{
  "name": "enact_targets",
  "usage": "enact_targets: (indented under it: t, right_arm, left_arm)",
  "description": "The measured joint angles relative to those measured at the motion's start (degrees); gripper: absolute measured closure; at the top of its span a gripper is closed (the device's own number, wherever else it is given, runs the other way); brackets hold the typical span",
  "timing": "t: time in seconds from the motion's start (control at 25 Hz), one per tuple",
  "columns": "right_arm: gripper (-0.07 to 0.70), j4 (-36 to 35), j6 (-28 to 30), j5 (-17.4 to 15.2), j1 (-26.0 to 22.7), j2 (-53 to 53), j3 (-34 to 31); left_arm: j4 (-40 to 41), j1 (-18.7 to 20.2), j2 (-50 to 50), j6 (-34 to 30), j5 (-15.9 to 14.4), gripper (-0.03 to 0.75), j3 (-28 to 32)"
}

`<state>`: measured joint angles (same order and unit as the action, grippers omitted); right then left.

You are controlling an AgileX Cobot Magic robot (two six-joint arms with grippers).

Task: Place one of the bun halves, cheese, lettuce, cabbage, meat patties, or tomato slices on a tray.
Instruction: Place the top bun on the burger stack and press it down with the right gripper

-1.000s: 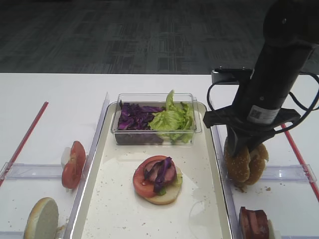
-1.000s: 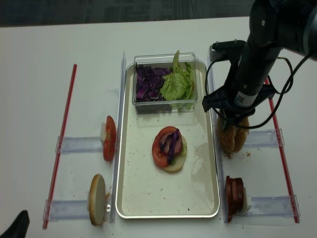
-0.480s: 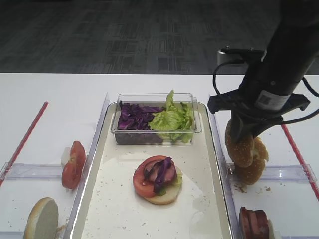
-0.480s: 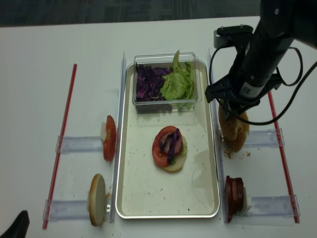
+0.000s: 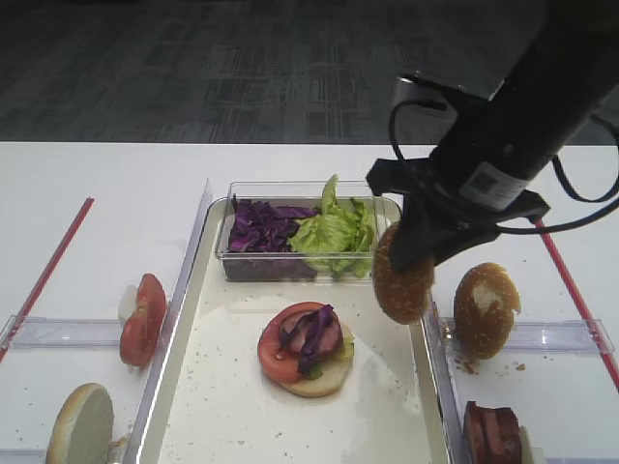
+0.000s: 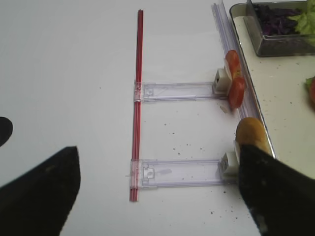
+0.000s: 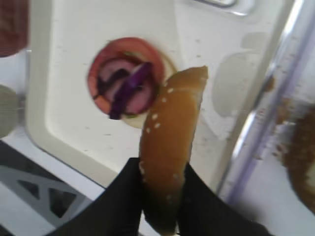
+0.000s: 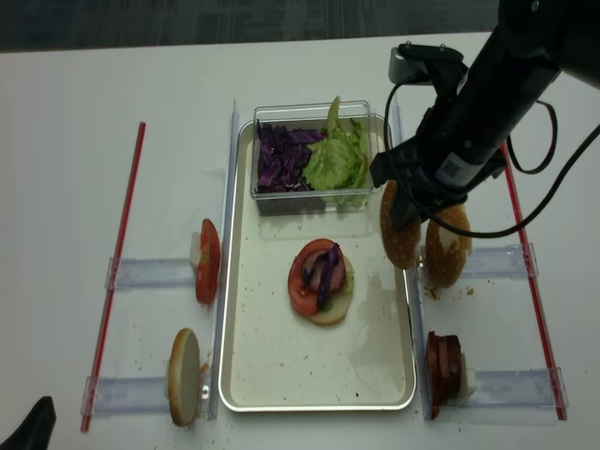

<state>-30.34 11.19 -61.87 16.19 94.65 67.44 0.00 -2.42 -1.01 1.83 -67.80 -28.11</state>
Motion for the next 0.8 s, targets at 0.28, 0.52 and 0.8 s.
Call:
enact_targets:
  t: [0.28,0.52,0.8]
  right_arm:
    - [0.426,-21.0,12.6,-0.4,0.0,0.0,0.0]
    - [0.426,-30.8,18.0,-3.2,0.0,0.0,0.0]
    - [0.426,-33.8,19.4,-3.8,0.0,0.0,0.0]
  left_arm:
    - [0.0,0.0,0.0,0.0,0.0,0.118,0.0]
    - [0.0,0.0,0.0,0.0,0.0,0.118,0.0]
    - [0.0,0.0,0.0,0.0,0.0,0.118,0.0]
